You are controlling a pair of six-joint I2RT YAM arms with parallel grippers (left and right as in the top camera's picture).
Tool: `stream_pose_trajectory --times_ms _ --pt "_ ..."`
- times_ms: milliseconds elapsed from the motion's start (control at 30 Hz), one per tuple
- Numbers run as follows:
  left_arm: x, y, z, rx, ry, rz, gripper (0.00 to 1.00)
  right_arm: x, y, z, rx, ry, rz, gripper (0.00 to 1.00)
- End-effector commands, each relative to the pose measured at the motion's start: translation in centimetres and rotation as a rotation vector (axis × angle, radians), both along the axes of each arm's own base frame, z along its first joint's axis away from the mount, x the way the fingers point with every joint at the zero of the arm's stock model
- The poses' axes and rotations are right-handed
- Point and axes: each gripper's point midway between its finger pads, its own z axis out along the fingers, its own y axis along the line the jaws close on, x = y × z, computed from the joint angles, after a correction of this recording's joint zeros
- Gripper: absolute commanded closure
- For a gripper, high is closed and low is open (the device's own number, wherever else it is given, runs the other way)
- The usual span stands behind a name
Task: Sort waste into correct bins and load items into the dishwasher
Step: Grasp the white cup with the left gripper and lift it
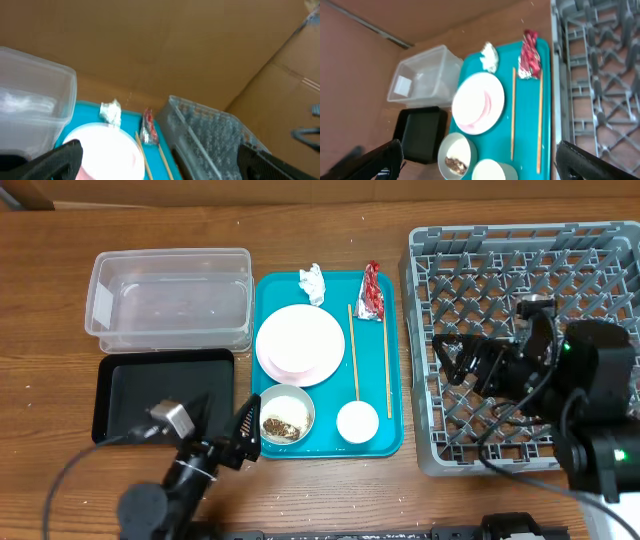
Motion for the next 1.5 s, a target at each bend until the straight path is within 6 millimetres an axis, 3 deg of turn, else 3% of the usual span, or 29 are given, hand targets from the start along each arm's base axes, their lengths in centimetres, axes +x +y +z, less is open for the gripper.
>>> stream_pose_trajectory --times_ms 0,133,233,400,467,567,700,767,933,1100,1200,1233,1333,1400,1467 --pt "0.1 -1.5 4.7 0.033 0.163 -0.086 0.00 0.9 -0.3 -0.8 0.011 0.065 -0.038 0.00" --pt "1.4 -4.6 4.0 0.109 0.441 -0.281 0.00 0.9 -0.3 -1.5 0.008 0.095 -0.038 0.00" --pt "2.4 -9.8 2.7 0.215 0.679 -0.535 0.00 1.1 -0.3 -1.3 0.016 0.091 -0.045 0.00" --pt "2.6 -16.4 1.4 0.155 0.802 -0.836 0.00 1.0 -0.3 -1.3 0.018 0.095 -0.047 0.00" --pt "2.8 -18.2 -1.1 0.182 0.868 -0.874 0.04 0.9 -0.3 -1.4 0.018 0.100 -0.047 0.00" --pt "2.4 -18.6 -6.4 0.336 1.021 -0.797 0.17 0.9 -0.3 -1.5 0.018 0.104 -0.047 0.00" --pt "2.1 -16.6 -11.7 0.584 1.158 -0.590 0.20 0.9 -0.3 -1.5 0.017 0.105 -0.047 0.00" --pt "2.3 -15.6 -13.3 0.697 1.176 -0.500 0.24 0.9 -0.3 -1.5 0.017 0.107 -0.047 0.00" --pt "2.2 -15.5 -16.6 0.892 1.179 -0.432 0.33 1.0 -0.3 -1.4 0.016 0.097 -0.049 0.00" --pt "2.1 -16.3 -19.9 0.950 1.228 -0.444 0.52 0.9 -0.4 -1.5 0.015 0.106 -0.049 0.00" --pt "2.5 -16.3 -20.5 0.936 1.239 -0.428 0.92 0.9 -0.4 -1.5 0.016 0.106 -0.049 0.00" --pt "2.6 -16.1 -20.4 0.922 1.250 -0.413 0.96 0.9 -0.4 -1.6 0.015 0.107 -0.049 0.00" --pt "2.6 -15.2 -18.2 0.838 1.319 -0.386 0.96 0.8 -0.4 -1.7 0.015 0.113 -0.049 0.00" --pt "3.0 -14.5 -15.1 0.701 1.334 -0.416 0.96 0.7 -0.4 -1.8 0.014 0.118 -0.049 0.00" --pt "3.9 -15.3 -11.4 0.497 1.251 -0.570 0.96 0.7 -0.4 -1.8 0.014 0.119 -0.049 0.00"
